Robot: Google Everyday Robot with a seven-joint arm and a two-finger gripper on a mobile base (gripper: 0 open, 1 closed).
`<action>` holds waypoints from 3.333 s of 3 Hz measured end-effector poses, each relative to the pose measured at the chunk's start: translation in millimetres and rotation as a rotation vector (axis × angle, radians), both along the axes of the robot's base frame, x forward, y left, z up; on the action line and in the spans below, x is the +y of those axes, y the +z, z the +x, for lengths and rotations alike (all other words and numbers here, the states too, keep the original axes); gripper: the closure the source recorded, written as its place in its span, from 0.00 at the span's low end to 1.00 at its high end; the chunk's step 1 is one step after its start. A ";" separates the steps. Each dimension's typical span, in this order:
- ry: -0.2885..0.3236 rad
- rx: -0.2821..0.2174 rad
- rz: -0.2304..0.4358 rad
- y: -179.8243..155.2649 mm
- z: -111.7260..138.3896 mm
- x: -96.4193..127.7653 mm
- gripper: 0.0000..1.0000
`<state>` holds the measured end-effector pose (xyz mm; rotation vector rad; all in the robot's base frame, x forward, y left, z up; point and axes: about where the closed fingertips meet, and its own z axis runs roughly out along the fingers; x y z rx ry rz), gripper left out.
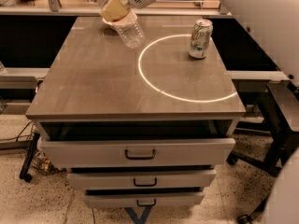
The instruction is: Knock water bottle over
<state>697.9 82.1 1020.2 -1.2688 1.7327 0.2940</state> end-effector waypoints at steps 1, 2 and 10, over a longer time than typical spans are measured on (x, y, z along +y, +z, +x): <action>0.031 0.071 -0.226 -20.2 -8.7 -10.3 1.00; 0.101 0.171 -0.397 -53.9 -30.0 -5.6 1.00; 0.268 0.427 -0.303 -174.9 -33.6 95.6 0.00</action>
Offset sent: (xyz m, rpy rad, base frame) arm -0.0456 -0.0181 -0.0660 -0.5381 0.2407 0.1265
